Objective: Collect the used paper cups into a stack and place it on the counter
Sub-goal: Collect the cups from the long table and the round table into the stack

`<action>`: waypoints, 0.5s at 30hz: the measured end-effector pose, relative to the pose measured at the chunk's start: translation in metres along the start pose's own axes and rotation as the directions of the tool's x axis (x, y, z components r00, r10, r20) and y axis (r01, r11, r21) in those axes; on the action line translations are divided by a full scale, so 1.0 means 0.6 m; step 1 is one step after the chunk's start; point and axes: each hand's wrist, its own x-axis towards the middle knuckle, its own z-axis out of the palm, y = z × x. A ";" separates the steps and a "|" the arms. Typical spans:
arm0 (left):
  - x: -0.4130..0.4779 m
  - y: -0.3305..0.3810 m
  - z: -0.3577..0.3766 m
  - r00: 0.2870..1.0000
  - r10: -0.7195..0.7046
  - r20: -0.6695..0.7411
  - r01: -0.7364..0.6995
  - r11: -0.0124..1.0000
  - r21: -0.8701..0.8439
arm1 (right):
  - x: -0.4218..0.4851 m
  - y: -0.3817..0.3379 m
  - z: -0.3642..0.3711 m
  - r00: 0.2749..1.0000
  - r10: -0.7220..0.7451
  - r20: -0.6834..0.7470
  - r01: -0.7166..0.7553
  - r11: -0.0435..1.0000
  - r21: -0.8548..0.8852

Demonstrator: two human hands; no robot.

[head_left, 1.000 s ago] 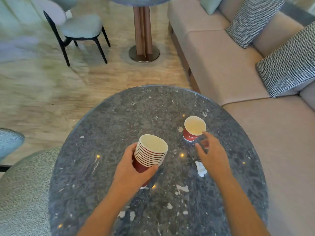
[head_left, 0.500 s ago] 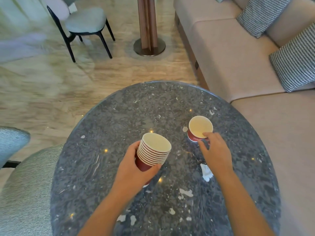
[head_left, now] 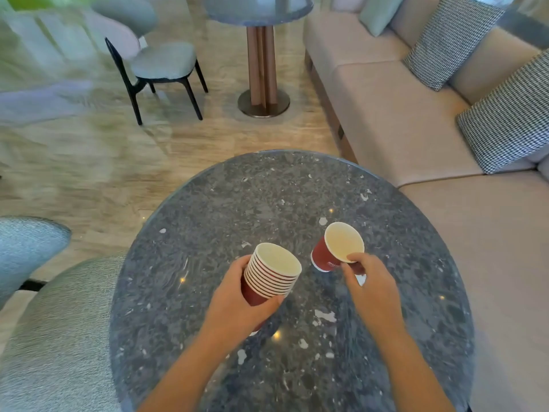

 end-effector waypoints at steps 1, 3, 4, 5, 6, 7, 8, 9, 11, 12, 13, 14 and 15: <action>-0.007 -0.002 -0.002 1.000 0.006 -0.001 -0.006 1.000 0.003 | -0.010 -0.006 -0.005 1.000 0.000 -0.010 0.000 1.000 0.021; -0.019 -0.006 -0.005 1.000 0.014 -0.005 -0.014 1.000 0.003 | -0.028 -0.018 -0.016 1.000 -0.008 -0.026 0.010 0.998 0.057; -0.024 -0.007 -0.007 1.000 0.021 -0.006 -0.021 1.000 0.007 | -0.035 -0.024 -0.022 0.999 -0.012 -0.029 0.015 0.997 0.077; -0.029 -0.008 -0.009 1.000 0.027 -0.003 -0.027 1.000 0.014 | -0.043 -0.032 -0.028 0.999 -0.019 -0.032 0.022 0.995 0.095; -0.034 -0.008 -0.010 0.999 0.033 0.003 -0.033 0.999 0.019 | -0.050 -0.040 -0.035 0.999 -0.030 -0.040 0.034 0.993 0.109; -0.039 -0.008 -0.012 0.999 0.038 0.011 -0.038 0.999 0.020 | -0.057 -0.047 -0.043 0.998 -0.042 -0.055 0.048 0.991 0.121; -0.043 -0.008 -0.013 0.999 0.044 0.019 -0.044 0.999 0.019 | -0.063 -0.055 -0.050 0.996 -0.049 -0.074 0.058 0.989 0.137; -0.048 -0.007 -0.015 0.998 0.050 0.025 -0.051 0.998 0.021 | -0.069 -0.063 -0.058 0.994 -0.050 -0.092 0.064 0.986 0.157; -0.055 -0.004 -0.018 0.997 0.069 0.029 -0.070 0.997 0.034 | -0.078 -0.078 -0.071 0.990 -0.057 -0.126 0.080 0.979 0.187; -0.058 -0.003 -0.020 0.996 0.081 0.028 -0.082 0.996 0.040 | -0.082 -0.086 -0.077 0.988 -0.063 -0.141 0.090 0.977 0.194; -0.061 -0.001 -0.021 0.995 0.094 0.027 -0.095 0.994 0.044 | -0.086 -0.093 -0.082 0.985 -0.071 -0.154 0.101 0.975 0.200; -0.064 0.001 -0.023 0.994 0.104 0.029 -0.106 0.993 0.050 | -0.090 -0.101 -0.087 0.982 -0.081 -0.168 0.116 0.971 0.209; -0.066 0.003 -0.024 0.993 0.114 0.032 -0.116 0.991 0.059 | -0.094 -0.108 -0.091 0.978 -0.097 -0.183 0.136 0.966 0.219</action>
